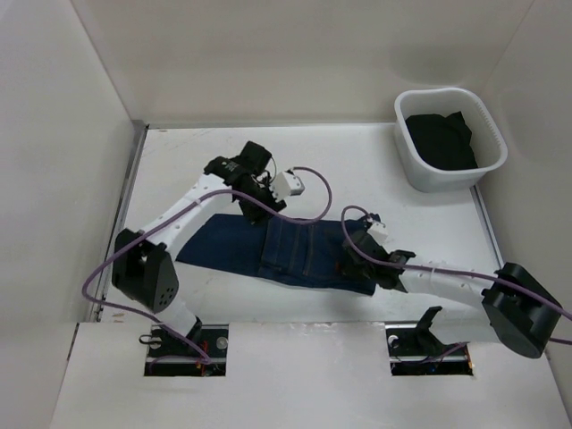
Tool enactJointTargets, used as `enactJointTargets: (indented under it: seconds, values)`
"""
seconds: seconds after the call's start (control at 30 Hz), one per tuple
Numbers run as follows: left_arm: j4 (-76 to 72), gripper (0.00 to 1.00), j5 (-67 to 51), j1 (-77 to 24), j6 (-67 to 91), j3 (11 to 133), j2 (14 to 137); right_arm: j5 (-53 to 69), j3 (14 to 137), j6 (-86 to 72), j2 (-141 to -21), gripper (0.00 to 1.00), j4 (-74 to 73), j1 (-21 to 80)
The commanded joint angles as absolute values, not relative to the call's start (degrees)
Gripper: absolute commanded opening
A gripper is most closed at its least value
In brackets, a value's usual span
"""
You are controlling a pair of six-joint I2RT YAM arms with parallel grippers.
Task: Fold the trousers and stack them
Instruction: Fold the trousers
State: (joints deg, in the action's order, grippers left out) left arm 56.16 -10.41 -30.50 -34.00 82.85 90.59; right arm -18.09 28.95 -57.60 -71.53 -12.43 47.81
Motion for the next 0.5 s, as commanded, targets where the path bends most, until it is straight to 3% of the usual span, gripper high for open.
enactJointTargets:
  seconds: [0.0,0.07,0.2,0.23,0.3,0.4,0.47]
  values:
    - [59.24,0.37,-21.42,-30.88,-29.18,78.67,92.98,-18.02,27.77,-63.72,-74.61,0.14,-13.37,45.75]
    - [57.49,0.37,-22.85,-32.9,-28.66,76.83,94.3,-17.75,29.0,-62.41,-74.62,0.17,-12.74,45.57]
    - [53.45,0.36,-17.77,-36.16,-28.3,73.75,97.55,-19.85,31.37,-61.43,-64.11,0.41,-18.43,48.02]
    - [52.65,0.36,-16.27,-36.43,-28.3,72.96,98.25,-21.17,31.64,-63.26,-60.59,0.42,-22.46,49.25]
    - [51.51,0.35,-14.6,-36.95,-28.3,71.29,99.14,-24.33,31.9,-70.8,-53.47,0.46,-33.87,51.71]
    - [49.14,0.36,-15.11,-36.87,-28.21,68.91,99.14,-27.59,30.24,-83.81,-44.76,0.64,-48.57,54.88]
    - [47.99,0.36,-15.38,-36.87,-28.21,67.59,99.14,-28.04,27.87,-89.53,-41.06,0.7,-52.81,55.32]
